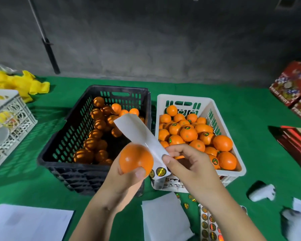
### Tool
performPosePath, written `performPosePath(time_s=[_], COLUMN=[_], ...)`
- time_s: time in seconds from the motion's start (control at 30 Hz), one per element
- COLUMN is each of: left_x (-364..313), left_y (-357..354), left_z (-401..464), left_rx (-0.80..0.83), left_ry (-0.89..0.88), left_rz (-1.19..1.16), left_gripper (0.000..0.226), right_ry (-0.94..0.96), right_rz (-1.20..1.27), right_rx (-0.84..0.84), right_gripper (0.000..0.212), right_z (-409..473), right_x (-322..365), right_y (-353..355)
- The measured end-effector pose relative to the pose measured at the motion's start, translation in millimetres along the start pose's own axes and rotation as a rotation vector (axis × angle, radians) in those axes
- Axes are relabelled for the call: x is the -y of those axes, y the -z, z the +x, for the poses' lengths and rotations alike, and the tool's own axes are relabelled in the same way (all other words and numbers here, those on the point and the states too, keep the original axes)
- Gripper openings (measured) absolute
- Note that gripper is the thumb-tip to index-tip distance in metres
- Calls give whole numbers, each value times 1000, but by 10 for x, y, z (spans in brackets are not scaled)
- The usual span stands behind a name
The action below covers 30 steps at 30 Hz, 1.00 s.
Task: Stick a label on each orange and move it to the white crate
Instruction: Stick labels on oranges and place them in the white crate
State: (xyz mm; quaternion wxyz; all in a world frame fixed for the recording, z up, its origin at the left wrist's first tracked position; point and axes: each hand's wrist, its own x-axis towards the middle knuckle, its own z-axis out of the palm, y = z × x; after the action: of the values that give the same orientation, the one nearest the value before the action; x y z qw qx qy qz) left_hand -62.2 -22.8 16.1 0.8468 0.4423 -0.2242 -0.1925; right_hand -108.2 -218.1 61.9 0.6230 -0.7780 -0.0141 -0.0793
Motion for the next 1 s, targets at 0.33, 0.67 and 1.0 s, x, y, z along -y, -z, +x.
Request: performPosePath(time_s=[0.33, 0.67, 1.0], left_x=[-89, -35, 9], left_y=[-198, -150, -77], left_z=[-120, -212, -220], left_rx=[-57, -31, -62], left_ry=[40, 93, 86], left_rz=[201, 224, 258], left_gripper=[68, 59, 59], right_ry=[-45, -447, -213], right_rz=[-2, 326, 188], right_rx=[-54, -19, 50], right_gripper=[25, 24, 24], right_z=[-161, -187, -213], right_x=[56, 44, 50], right_y=[92, 78, 148])
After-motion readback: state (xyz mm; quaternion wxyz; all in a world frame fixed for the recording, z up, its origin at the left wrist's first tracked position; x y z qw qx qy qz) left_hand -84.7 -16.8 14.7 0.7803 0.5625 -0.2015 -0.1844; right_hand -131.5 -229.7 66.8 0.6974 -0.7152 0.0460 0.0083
